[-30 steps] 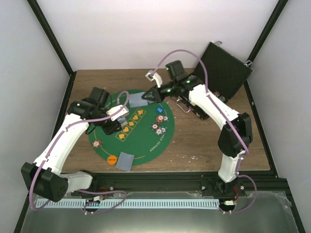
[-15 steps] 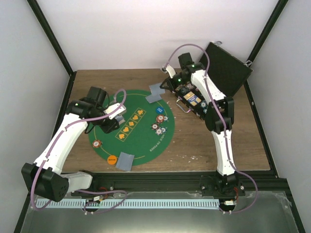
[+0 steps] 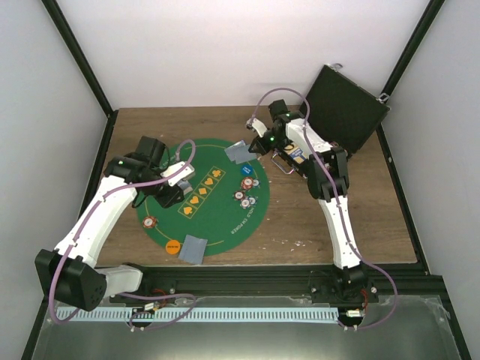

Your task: Distribute texas hold em gaming equipment

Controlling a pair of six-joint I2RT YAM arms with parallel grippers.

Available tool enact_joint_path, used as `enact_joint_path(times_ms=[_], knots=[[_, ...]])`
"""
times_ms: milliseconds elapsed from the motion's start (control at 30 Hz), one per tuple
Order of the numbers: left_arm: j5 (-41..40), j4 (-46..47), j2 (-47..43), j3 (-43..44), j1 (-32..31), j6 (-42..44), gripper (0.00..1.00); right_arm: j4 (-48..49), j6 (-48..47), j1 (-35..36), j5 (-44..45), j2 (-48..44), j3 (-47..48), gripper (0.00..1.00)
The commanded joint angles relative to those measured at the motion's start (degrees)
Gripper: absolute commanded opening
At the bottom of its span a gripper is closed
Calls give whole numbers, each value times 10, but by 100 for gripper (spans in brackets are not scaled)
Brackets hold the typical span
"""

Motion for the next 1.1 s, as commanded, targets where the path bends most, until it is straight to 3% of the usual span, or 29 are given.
enact_joint_path(times_ms=[0, 333, 700, 767, 900, 1067], knots=[[8, 7, 3, -3, 3, -4, 37, 64, -7, 0, 54, 7, -10, 1], [7, 4, 5, -1, 3, -4, 37, 137, -66, 32, 153, -5, -55, 3], [8, 6, 10, 0, 3, -4, 37, 153, -70, 42, 163, -10, -65, 5], [8, 6, 11, 1, 3, -4, 37, 156, -67, 41, 170, -13, -73, 11], [7, 4, 14, 4, 3, -4, 37, 172, -50, 44, 194, -27, -82, 40], [7, 0, 13, 10, 3, 0, 37, 182, -13, 51, 226, -74, -82, 64]])
